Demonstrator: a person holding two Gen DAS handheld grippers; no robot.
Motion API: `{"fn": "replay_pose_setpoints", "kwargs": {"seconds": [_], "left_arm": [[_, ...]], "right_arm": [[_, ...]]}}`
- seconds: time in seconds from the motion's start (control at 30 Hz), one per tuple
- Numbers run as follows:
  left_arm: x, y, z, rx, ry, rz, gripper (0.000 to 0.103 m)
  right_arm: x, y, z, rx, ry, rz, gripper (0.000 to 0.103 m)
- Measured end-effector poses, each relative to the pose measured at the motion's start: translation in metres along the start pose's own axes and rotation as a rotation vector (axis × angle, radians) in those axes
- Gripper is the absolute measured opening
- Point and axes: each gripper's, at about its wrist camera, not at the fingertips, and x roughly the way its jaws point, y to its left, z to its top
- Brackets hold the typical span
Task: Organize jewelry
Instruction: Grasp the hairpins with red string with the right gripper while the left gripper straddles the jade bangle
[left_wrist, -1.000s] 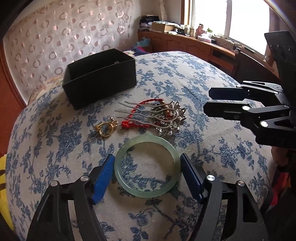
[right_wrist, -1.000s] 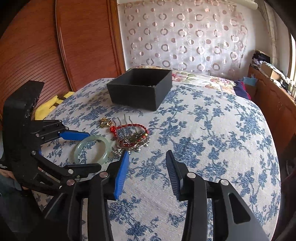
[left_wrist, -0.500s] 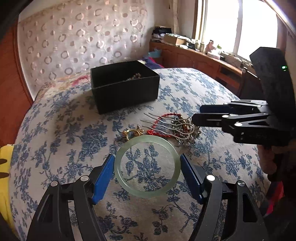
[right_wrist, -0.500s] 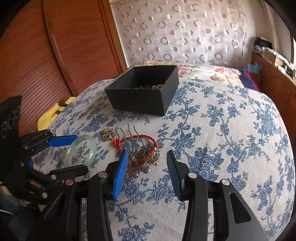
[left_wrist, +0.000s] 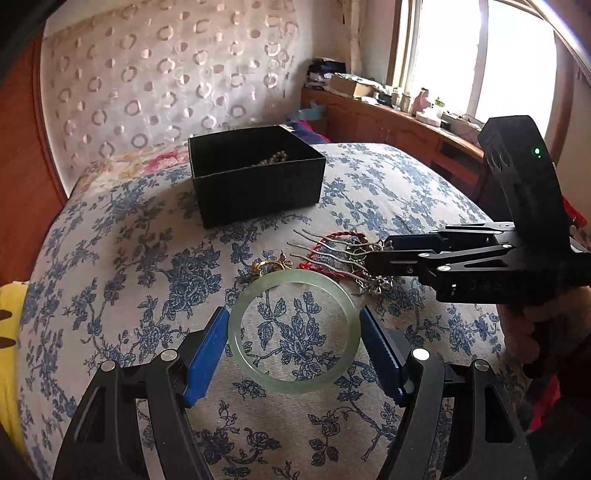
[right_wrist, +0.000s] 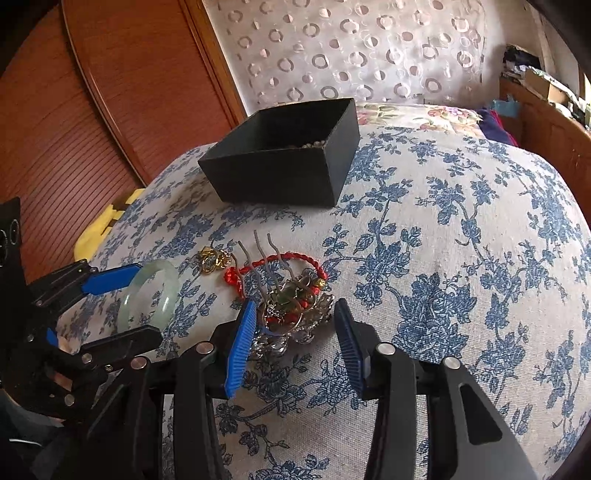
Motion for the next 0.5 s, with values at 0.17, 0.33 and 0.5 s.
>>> {"fn": "replay_pose_setpoints", "kwargs": {"seconds": [0.17,0.33,0.5], "left_arm": [[-0.001,0.0,0.0,-0.001,-0.003,0.001,0.069],[-0.003,0.001,0.001,-0.004,-0.008,0.003,0.069],[-0.006,0.002,0.002,-0.008,-0.017,0.006,0.069]], "right_arm": [[-0.002,-0.005,0.001,0.022,-0.014,-0.011,0.021],[-0.013,-0.007,0.004,0.009,-0.039,-0.017,0.017],[-0.03,-0.008,0.01,-0.012,-0.076,-0.023,0.009]]}}
